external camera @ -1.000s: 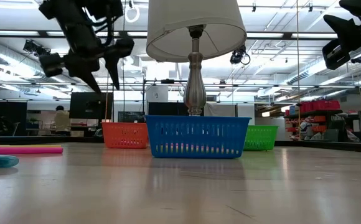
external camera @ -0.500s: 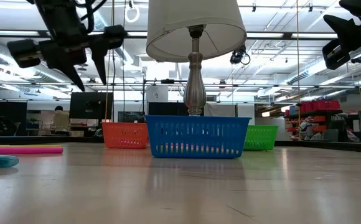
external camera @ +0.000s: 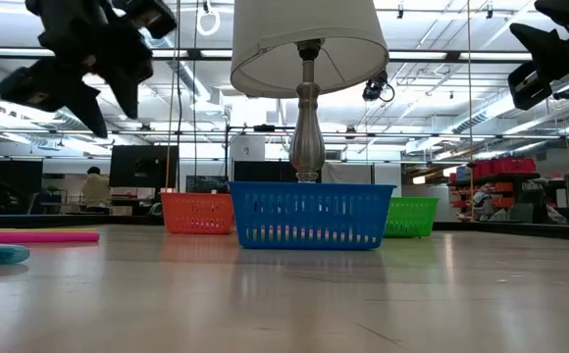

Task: Pick & Place Markers
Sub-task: Put the blue small highlighter pen into the orange bin

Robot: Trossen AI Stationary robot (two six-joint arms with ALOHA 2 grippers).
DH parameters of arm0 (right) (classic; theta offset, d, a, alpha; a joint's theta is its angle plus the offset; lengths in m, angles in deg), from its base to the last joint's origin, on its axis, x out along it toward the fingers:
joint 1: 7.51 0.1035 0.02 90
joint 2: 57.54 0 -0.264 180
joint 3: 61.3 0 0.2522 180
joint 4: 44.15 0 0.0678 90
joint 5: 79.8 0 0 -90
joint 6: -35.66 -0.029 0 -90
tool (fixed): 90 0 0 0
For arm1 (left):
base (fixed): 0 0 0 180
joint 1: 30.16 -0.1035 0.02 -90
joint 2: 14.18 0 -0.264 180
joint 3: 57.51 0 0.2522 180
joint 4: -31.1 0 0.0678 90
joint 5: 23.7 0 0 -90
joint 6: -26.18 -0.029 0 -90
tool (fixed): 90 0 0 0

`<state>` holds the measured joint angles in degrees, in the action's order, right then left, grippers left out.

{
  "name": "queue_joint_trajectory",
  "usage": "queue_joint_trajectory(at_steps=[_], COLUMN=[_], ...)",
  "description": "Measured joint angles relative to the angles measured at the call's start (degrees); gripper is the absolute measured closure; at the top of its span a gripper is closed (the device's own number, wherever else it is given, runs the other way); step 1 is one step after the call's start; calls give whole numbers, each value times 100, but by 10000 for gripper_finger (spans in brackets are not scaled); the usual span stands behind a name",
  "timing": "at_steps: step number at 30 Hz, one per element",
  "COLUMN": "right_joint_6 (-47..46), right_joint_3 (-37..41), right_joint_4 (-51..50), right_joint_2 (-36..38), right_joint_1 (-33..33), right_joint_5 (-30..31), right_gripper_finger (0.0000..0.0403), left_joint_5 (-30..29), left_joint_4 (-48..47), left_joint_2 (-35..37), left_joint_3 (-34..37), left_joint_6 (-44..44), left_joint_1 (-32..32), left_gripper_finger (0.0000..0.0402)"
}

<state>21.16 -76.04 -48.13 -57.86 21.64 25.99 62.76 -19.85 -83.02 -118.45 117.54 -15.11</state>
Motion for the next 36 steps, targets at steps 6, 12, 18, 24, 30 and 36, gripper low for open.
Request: queue_joint_trajectory(at_steps=[6,12,18,24,30,36], right_joint_6=[0,0,0,0,0,0], right_joint_3=[0,0,0,0,0,0], right_joint_4=[1,1,2,2,2,0], right_joint_2=[2,1,1,0,0,0], right_joint_1=[-2,-1,0,-2,-2,0], right_joint_5=[0,0,0,0,0,0], right_gripper_finger=[284,284,284,284,284,284], left_joint_5=[712,1602,2026,1984,1557,1176], left_joint_4=[2,-50,-82,-128,-166,-177], left_joint_2=[0,-1,-232,-852,-1494,-2017], left_joint_3=[0,0,0,-112,-438,-584], left_joint_6=[-2487,-4639,-5424,-5439,-5458,-5427], left_joint_1=[5,160,527,852,1087,1296], left_gripper_finger=[223,223,223,223,223,223])
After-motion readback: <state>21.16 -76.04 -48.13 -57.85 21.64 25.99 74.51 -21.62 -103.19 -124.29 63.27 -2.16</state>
